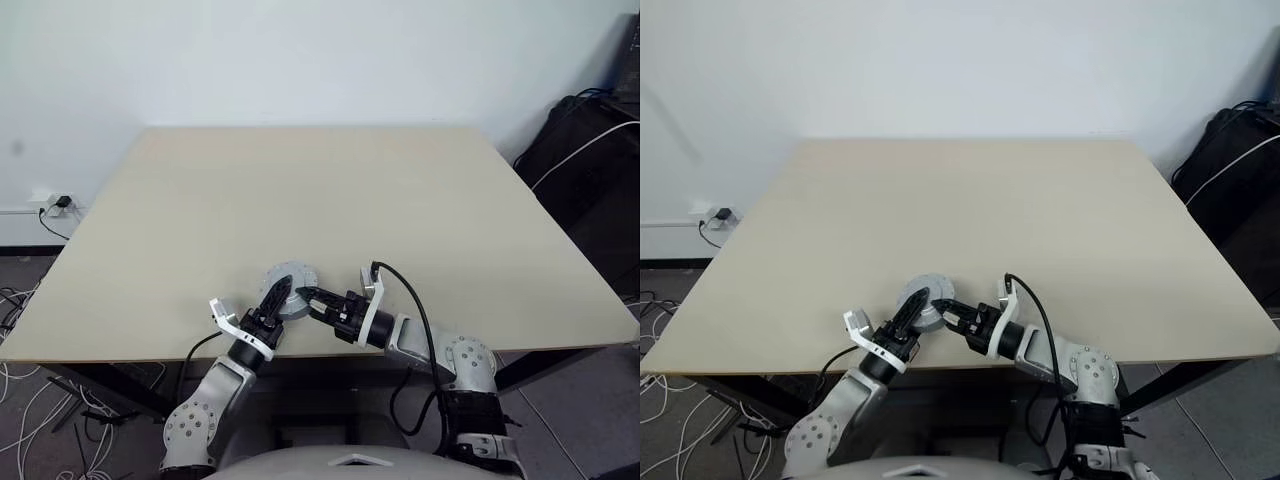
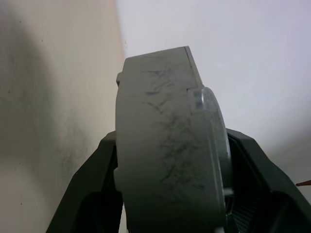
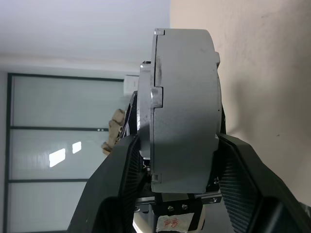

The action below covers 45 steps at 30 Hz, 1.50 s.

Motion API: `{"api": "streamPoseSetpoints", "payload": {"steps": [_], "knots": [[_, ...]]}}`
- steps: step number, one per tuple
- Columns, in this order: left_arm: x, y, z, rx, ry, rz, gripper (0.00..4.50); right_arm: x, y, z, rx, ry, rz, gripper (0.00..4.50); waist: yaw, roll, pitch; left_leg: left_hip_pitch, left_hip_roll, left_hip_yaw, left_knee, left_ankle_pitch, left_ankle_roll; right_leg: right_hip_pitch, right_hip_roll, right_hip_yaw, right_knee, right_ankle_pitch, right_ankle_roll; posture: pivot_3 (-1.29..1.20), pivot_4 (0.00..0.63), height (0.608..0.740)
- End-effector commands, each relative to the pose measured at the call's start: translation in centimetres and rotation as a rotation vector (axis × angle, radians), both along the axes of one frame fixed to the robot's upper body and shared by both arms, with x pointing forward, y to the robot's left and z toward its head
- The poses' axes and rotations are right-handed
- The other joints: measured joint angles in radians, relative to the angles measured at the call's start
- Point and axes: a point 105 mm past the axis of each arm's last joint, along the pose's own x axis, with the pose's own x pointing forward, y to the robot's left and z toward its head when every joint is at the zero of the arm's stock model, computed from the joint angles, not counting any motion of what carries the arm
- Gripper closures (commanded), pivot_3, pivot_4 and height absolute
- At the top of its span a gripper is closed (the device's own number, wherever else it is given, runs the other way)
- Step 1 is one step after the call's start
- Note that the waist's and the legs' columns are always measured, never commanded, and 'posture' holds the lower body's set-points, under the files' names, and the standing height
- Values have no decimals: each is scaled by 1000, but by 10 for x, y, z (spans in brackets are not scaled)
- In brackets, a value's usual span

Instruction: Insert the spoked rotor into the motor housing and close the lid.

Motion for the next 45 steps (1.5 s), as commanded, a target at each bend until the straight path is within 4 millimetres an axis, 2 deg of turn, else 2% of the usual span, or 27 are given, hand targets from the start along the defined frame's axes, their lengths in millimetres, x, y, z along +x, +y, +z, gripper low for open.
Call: {"api": "streamPoseSetpoints", "payload": {"steps": [1, 3, 6, 7, 13, 16, 21, 24, 31, 36, 41, 45], "knots": [[6, -8, 16, -59, -55, 34, 2123, 5, -4, 9, -52, -74, -16, 1750, 0, 0, 0, 0, 0, 0, 0, 0, 0, 0, 0, 0, 0, 0, 0, 0, 0, 740], [6, -8, 16, -55, -53, 36, 2342, 5, -5, 9, -55, -78, -17, 1186, 1, 0, 0, 0, 0, 0, 0, 0, 0, 0, 0, 0, 0, 0, 0, 0, 0, 740], [7, -7, 16, -51, -52, 41, 2397, 6, -8, 8, -63, -78, -24, 113, 1, -1, 1, 0, 0, 0, 0, 0, 0, 0, 0, 0, 0, 0, 0, 0, 0, 740], [7, -7, 16, -49, -52, 43, 2397, 6, -10, 7, -67, -77, -28, 0, 1, -1, 1, 0, 0, 0, 0, 0, 0, 0, 0, 0, 0, 0, 0, 0, 0, 740], [9, -2, 12, -11, -41, 73, 2397, 8, -21, 1, -119, -69, -59, 0, 3, -2, 2, 0, 0, 0, 0, 0, 0, 0, 0, 0, 0, 0, 0, 0, 0, 740], [19, 9, 7, 56, -20, 142, 2397, 12, -31, -5, -232, -109, -103, 0, 3, -2, 2, 0, 0, 0, 0, 0, 0, 0, 0, 0, 0, 0, 0, 0, 0, 740], [44, 20, -3, 170, 42, 193, 2397, 14, -38, -17, -474, -253, -98, 0, 9, -4, 3, 0, 0, 0, 0, 0, 0, 0, 0, 0, 0, 0, 0, 0, 0, 740], [67, 24, -1, 210, 42, 209, 2397, 13, -39, -27, -580, -313, -81, 0, 9, -5, 4, 0, -1, 0, 0, 0, -1, 0, 0, 0, 0, 0, 0, 0, 0, 740], [117, 35, 3, 274, 63, 260, 2397, 18, -45, -26, -688, -463, -147, 0, 14, -7, 4, -2, -2, 0, 0, 3, -4, 1, 0, 0, -2, 2, 2, 0, 0, 740], [145, 33, 13, 293, 48, 263, 2397, 20, -50, -20, -775, -629, -183, 0, 15, -8, 4, -2, -3, -1, 0, 3, -4, 2, 0, 0, -5, 3, 5, 0, 0, 740], [166, 26, 18, 306, 59, 255, 2397, 19, -53, -17, -821, -723, -221, 0, 13, -10, 5, -3, -3, 0, 0, 3, -5, 1, 0, -1, -6, 5, 8, 0, 0, 740], [172, 23, 14, 318, 80, 254, 2397, 20, -55, -17, -838, -749, -250, 0, 13, -10, 5, -3, -3, 0, 0, 3, -5, 2, 1, -1, -6, 5, 8, 0, 0, 740]]}}
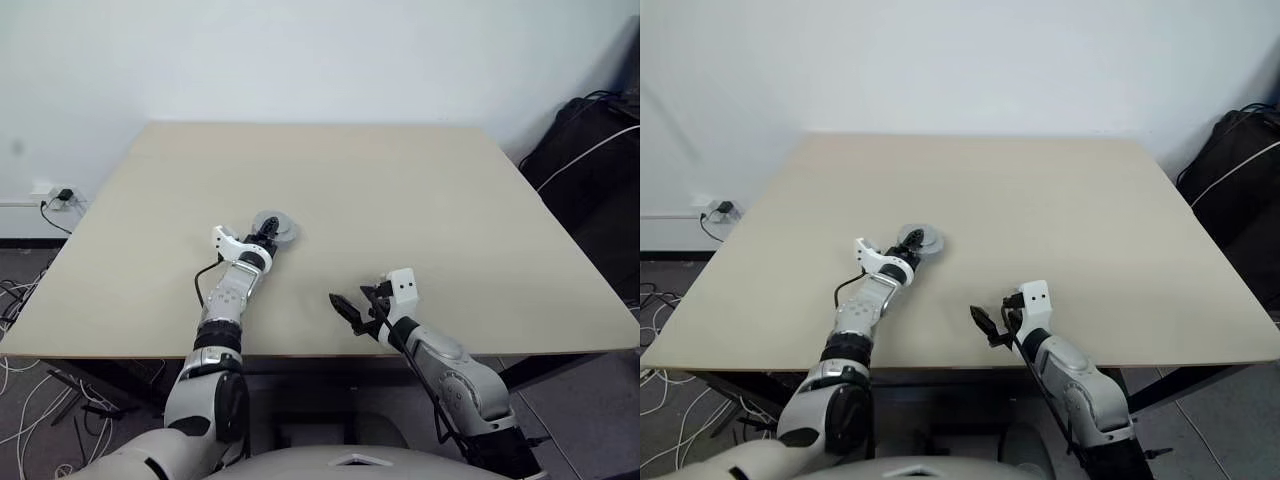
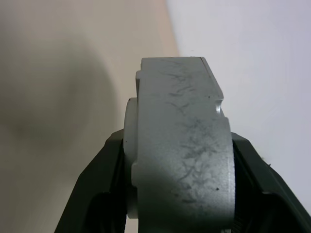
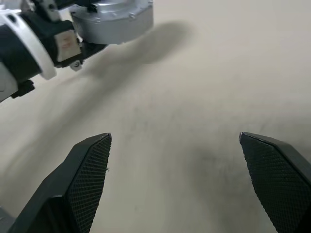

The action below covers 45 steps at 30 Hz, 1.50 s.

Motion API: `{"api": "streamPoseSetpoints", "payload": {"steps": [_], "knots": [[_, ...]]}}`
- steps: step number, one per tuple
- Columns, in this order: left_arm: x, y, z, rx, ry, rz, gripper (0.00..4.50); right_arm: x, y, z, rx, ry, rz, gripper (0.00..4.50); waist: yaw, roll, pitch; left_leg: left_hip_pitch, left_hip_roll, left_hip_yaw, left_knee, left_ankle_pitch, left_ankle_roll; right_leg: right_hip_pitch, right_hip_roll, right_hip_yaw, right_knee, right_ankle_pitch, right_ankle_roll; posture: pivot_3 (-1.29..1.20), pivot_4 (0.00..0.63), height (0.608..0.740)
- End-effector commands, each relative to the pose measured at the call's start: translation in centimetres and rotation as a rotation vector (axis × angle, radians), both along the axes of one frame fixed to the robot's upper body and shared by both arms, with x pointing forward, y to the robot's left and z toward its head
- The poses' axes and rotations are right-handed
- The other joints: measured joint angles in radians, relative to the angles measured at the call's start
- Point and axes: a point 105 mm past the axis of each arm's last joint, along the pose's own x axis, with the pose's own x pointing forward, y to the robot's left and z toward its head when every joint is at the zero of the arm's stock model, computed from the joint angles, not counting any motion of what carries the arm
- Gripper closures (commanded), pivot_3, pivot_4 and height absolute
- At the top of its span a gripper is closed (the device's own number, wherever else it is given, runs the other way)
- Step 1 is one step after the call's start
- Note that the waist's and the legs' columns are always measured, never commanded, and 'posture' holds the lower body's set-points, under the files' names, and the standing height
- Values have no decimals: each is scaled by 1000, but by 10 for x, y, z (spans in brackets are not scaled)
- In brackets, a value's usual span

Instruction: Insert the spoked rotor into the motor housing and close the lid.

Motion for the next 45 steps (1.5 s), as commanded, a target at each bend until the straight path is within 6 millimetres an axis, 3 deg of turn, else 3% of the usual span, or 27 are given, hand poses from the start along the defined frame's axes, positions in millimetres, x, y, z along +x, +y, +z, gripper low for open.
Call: {"api": "streamPoseSetpoints", "payload": {"steps": [1, 7, 13, 20, 26, 32, 35, 41, 45], "knots": [[14, -3, 18, 15, -60, 7, 2397, 4, -1, 14, -6, -95, -7, 0, 0, 0, 0, 0, 0, 0, 0, 0, 0, 0, 0, 0, 0, 0, 0, 0, 0, 740], [13, -2, -11, 94, 107, 35, 2397, 4, 0, 16, -19, -127, -6, 0, -1, 0, 0, 0, 0, 0, 0, 0, 0, 0, 0, 0, 0, 0, 0, 0, 0, 740], [7, -4, -26, 126, 189, 19, 2397, 4, -1, 14, -19, -121, -14, 0, 1, -1, -1, 4, 0, 0, 0, 0, 0, 4, 0, 0, 1, 0, 0, 0, 0, 740], [-14, 12, -50, 192, 274, -20, 149, 4, -1, 12, -23, -108, -29, 0, -10, 0, -4, 7, 1, 0, 0, 0, -1, 5, 0, 1, 3, 0, 0, 0, 0, 740], [-63, 28, -65, 264, 332, -139, 16, 3, -1, 8, -23, -89, -30, 0, -37, 0, -10, 12, 3, 2, -1, -1, -3, 6, 1, 3, 5, -1, -1, 0, 0, 740], [-110, 36, -58, 320, 310, -226, 16, 0, 0, 3, -22, -43, -25, 0, -42, 2, -15, 23, 5, 3, -4, -5, 0, 15, 2, 4, 7, -7, -10, 0, 0, 740], [-130, 34, -48, 431, 237, -273, 16, 1, -3, 1, -26, -27, -43, 0, -40, 3, -16, 26, 8, 3, -5, -6, -1, 17, 3, 4, 7, -8, -11, 0, 0, 740], [-143, 28, -23, 724, 8, -242, 16, 7, -12, 4, -90, -106, -116, 0, -22, 4, -15, 25, 9, 4, -5, -6, -2, 13, 3, 4, 8, -8, -12, 0, 0, 740], [-150, 23, -14, 1054, -148, -198, 16, 11, -30, 12, -177, -233, -242, 0, -11, 6, -13, 22, 8, 4, -5, -6, -3, 11, 4, 4, 8, -9, -12, 0, 0, 740]]}}
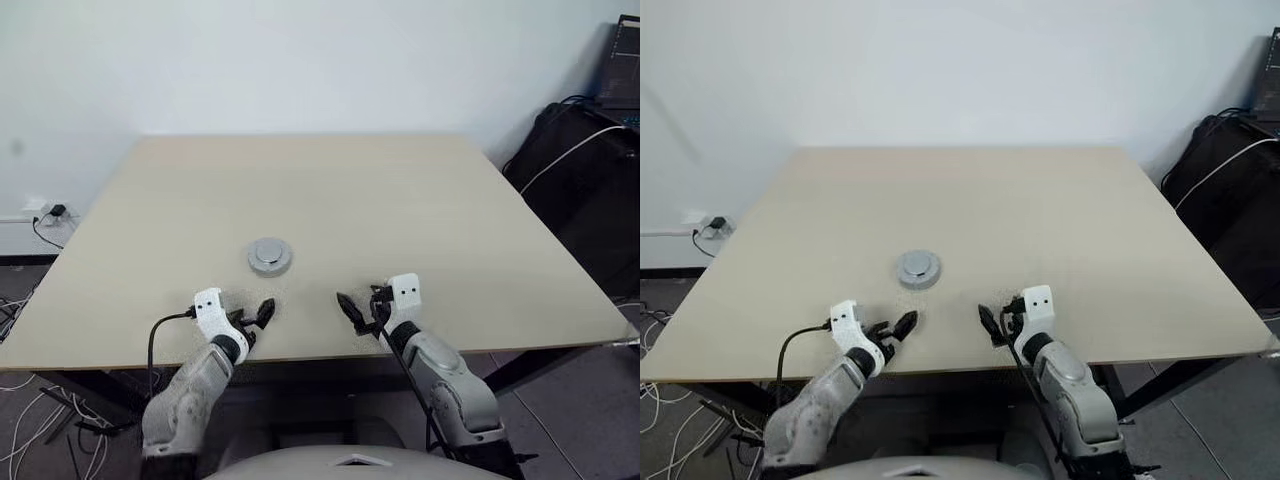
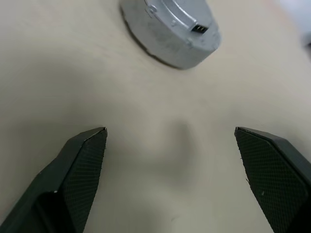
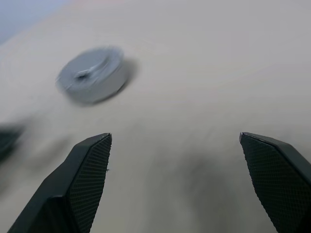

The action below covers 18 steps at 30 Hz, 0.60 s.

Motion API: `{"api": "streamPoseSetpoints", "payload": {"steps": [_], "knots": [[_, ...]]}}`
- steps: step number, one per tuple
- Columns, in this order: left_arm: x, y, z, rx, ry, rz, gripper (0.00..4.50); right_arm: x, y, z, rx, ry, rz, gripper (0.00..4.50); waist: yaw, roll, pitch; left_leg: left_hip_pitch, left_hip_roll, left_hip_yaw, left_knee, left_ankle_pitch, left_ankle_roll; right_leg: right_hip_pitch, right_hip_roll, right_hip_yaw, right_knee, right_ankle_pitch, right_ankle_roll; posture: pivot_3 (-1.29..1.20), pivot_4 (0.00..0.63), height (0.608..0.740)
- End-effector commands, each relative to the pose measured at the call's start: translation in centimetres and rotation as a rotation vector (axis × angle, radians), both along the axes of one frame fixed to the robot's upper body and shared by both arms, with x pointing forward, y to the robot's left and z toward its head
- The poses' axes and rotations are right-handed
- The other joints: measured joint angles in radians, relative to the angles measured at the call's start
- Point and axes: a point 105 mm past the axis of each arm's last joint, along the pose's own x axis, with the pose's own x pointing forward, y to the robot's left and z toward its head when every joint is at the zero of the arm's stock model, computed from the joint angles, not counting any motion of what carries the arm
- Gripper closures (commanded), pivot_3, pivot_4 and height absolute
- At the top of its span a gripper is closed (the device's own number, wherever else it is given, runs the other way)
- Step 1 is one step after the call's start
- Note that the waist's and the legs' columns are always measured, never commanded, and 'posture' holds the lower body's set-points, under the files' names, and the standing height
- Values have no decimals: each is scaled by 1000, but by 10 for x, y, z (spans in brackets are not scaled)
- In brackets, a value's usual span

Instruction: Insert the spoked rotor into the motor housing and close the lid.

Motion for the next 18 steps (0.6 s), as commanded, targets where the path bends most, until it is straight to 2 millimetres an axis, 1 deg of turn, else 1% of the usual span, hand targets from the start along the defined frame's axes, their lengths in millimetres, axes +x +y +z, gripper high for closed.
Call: {"api": "streamPoseSetpoints", "payload": {"steps": [1, 3, 4, 7, 9, 11, 15, 18], "knots": [[5, -7, 28, 277, -257, -53, 16, 6, -19, 17, -78, -168, -123, 0, 8, 1, 1, -1, 0, 0, 0, 0, 0, -1, 0, 0, 0, 0, 0, 0, 0, 740], [3, -8, 31, 347, -316, -32, 16, 4, -23, 18, -107, -209, -150, 0, 16, 4, 3, -2, 0, 0, 0, 0, 0, -2, 0, 0, 0, 0, 0, 0, 0, 740], [3, -7, 32, 368, -337, -16, 16, 2, -25, 17, -109, -219, -158, 0, 18, 4, 3, -2, 1, 0, -1, 0, 0, -5, 0, 0, 0, 0, 0, 0, 0, 740], [4, 1, 36, 381, -379, 71, 16, -4, -35, 18, -119, -258, -227, 0, 19, 4, 3, -4, 2, 1, 0, 0, 1, -9, 0, 0, 0, 0, 0, 0, 0, 740], [3, 8, 39, 459, -422, 104, 16, -10, -44, 18, -130, -282, -280, 0, 19, 4, 4, -5, 4, 1, 0, 0, 1, -9, 0, 0, 0, 0, 0, 0, 0, 740], [3, 11, 41, 514, -453, 120, 16, -15, -46, 16, -139, -287, -300, 0, 18, 4, 4, -8, 2, 1, 0, 0, 1, -9, 0, 0, 0, 0, 0, 0, 0, 740], [3, 15, 47, 482, -504, 198, 16, -20, -49, 11, -125, -274, -344, 0, 18, 4, 4, -10, 3, 1, 0, 0, 1, -10, 0, 0, 0, 0, 0, 0, 0, 740], [2, 13, 48, 435, -534, 204, 16, -20, -50, 12, -85, -273, -361, 0, 19, 5, 4, -10, 5, 1, 0, 0, 1, -10, 0, -1, 0, 0, 0, 0, 0, 740]]}}
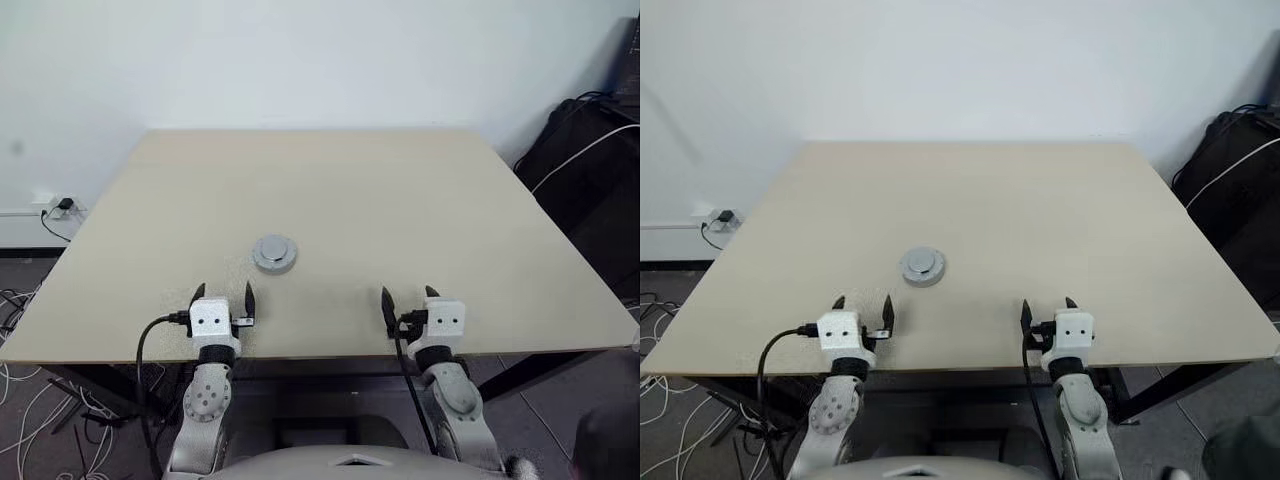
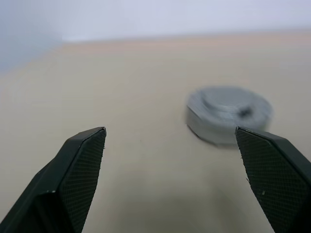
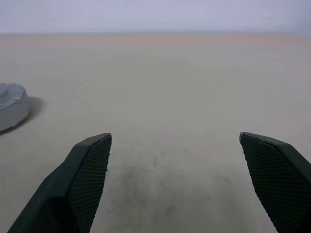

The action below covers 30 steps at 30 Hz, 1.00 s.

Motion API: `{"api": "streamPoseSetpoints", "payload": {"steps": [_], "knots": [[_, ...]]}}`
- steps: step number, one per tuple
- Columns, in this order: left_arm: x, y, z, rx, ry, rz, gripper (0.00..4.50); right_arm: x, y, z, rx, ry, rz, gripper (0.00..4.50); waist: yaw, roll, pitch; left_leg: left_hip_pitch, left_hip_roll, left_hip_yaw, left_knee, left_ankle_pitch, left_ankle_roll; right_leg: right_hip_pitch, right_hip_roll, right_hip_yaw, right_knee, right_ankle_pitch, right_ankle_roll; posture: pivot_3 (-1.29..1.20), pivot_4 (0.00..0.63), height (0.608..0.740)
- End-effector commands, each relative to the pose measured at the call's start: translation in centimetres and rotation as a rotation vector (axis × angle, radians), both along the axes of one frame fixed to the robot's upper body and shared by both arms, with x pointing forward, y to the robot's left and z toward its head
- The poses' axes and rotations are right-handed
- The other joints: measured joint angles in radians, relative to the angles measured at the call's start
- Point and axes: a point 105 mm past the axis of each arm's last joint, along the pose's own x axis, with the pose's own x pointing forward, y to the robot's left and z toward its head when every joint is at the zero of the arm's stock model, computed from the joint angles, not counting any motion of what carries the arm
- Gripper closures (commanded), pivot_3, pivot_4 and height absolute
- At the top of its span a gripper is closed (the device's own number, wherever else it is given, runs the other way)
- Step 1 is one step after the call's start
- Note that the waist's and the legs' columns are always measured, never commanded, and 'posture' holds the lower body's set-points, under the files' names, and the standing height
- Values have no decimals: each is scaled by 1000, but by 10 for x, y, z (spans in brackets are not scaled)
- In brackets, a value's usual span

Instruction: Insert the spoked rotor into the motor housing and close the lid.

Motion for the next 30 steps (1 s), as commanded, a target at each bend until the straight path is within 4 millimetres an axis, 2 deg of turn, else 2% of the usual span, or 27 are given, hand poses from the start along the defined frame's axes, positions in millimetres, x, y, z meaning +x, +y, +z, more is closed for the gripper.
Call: {"api": "streamPoseSetpoints", "payload": {"steps": [1, 16, 30], "knots": [[2, -5, 9, -34, -76, -17, 16, 4, -2, 14, 43, -71, -17, 0, 0, 0, 0, 0, 0, 0, 0, 0, 0, 0, 0, 0, 0, 0, 0, 0, 0, 740], [4, -12, 6, -65, -79, -81, 16, 7, -6, 9, 82, -36, -43, 0, -1, 1, -1, 0, 0, 0, 0, 0, 0, 0, 0, -1, 0, 0, 0, 0, 0, 740], [0, -3, 4, -84, -53, -110, 16, 11, -5, 10, 18, -52, -22, 0, -1, 2, -1, 0, -3, 0, 0, 0, 0, 0, 0, -1, 0, 0, 0, 0, 0, 740]]}}
